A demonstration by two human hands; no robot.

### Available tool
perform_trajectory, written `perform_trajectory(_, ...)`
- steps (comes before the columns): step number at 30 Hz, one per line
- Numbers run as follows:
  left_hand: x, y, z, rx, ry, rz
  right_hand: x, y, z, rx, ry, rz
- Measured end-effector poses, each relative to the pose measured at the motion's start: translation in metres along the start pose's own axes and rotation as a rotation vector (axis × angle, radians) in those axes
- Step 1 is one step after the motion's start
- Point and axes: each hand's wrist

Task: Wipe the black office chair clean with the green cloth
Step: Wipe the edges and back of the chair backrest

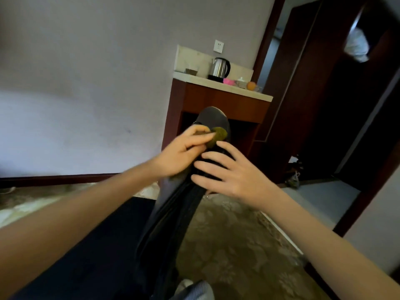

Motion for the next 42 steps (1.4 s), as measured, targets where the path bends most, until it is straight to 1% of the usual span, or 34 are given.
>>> perform_trajectory(3, -0.014, 0.018, -0.017, 0.126, 0.258, 0.135, 0.022, -0.006, 0.005, -0.174, 0.055, 0.106)
perform_trajectory(5, -0.020, 0.032, -0.023, 0.180, 0.438, 0.198, 0.031, -0.009, 0.007, -0.265, 0.084, 0.201)
perform_trajectory(8, -0.022, 0.059, -0.022, 0.240, 0.633, 0.183, 0.029, -0.009, 0.007, -0.361, 0.182, 0.461)
perform_trajectory(10, -0.018, 0.071, -0.019, 0.270, 0.694, 0.119, 0.025, -0.010, 0.008, -0.321, 0.226, 0.603)
perform_trajectory(11, -0.016, 0.074, -0.018, 0.272, 0.696, 0.095, 0.024, -0.012, 0.008, -0.286, 0.246, 0.642)
perform_trajectory(13, -0.013, 0.074, -0.017, 0.266, 0.624, 0.065, 0.025, -0.013, 0.008, -0.230, 0.311, 0.682)
perform_trajectory(17, -0.021, 0.053, -0.028, 0.281, 0.355, 0.026, 0.037, -0.009, 0.007, -0.213, 0.474, 0.742)
perform_trajectory(21, -0.035, 0.029, -0.044, 0.327, 0.220, -0.042, 0.049, 0.003, 0.009, -0.249, 0.486, 0.741)
perform_trajectory(25, -0.057, 0.014, -0.067, 0.382, 0.206, -0.130, 0.060, 0.021, 0.002, -0.267, 0.464, 0.691)
perform_trajectory(27, -0.072, 0.008, -0.080, 0.437, 0.298, -0.122, 0.068, 0.031, -0.001, -0.267, 0.458, 0.651)
perform_trajectory(29, -0.087, 0.002, -0.092, 0.479, 0.410, -0.106, 0.076, 0.042, -0.001, -0.226, 0.468, 0.633)
perform_trajectory(31, -0.103, -0.008, -0.101, 0.480, 0.510, -0.073, 0.085, 0.053, 0.000, -0.172, 0.492, 0.632)
perform_trajectory(33, -0.115, -0.017, -0.109, 0.476, 0.611, -0.009, 0.092, 0.064, 0.000, -0.152, 0.530, 0.619)
perform_trajectory(38, -0.128, -0.013, -0.116, 0.550, 0.883, 0.115, 0.102, 0.089, -0.008, -0.095, 0.640, 0.523)
perform_trajectory(42, -0.128, -0.001, -0.108, 0.573, 1.020, 0.113, 0.106, 0.104, -0.012, -0.030, 0.729, 0.493)
Point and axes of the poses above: each hand's wrist, its own y-axis towards the middle knuckle, its own z-axis out of the palm, x = y × z, and after that the axes turned 7 degrees about -x, right-handed
